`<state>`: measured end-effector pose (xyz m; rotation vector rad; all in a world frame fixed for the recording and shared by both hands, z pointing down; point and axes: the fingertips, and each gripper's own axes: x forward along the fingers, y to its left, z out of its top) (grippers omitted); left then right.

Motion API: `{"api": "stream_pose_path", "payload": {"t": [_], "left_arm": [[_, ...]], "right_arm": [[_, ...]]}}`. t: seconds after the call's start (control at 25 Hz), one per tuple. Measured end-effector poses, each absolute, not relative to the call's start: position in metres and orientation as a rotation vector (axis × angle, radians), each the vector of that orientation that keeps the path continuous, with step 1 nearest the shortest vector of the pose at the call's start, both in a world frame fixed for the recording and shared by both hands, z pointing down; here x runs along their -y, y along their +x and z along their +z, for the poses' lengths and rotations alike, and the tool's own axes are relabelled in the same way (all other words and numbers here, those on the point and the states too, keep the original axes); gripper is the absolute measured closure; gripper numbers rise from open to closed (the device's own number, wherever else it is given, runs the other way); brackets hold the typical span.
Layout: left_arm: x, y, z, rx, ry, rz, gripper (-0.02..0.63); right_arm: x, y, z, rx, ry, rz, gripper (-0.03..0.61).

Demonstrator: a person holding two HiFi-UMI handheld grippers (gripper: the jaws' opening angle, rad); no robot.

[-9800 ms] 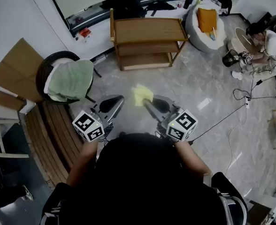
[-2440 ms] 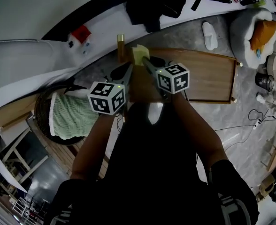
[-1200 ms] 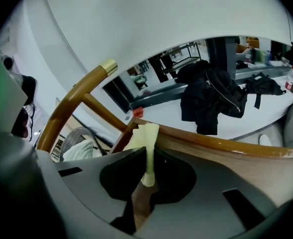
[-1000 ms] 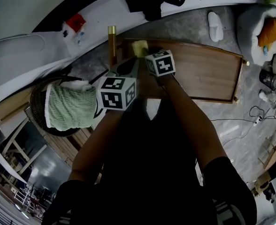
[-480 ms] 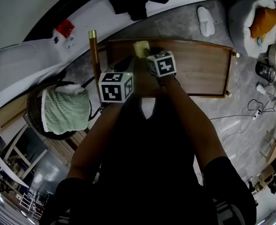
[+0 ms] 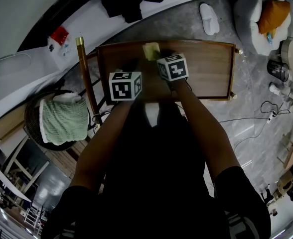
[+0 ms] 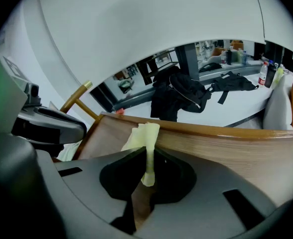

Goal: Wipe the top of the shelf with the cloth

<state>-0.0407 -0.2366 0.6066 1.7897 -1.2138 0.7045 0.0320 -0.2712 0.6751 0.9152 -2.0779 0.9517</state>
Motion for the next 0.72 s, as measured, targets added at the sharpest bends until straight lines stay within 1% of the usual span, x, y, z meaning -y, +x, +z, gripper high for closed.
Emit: {"api": "stream_pose_path", "payload": {"t": [0.72], "left_arm": [[0.245,0.074,0.628,1.13,1.833,0.764,0.6]], "right_arm": [[0.282,0.154,0.669,2.061,1.0,0.947,0.534]]}}
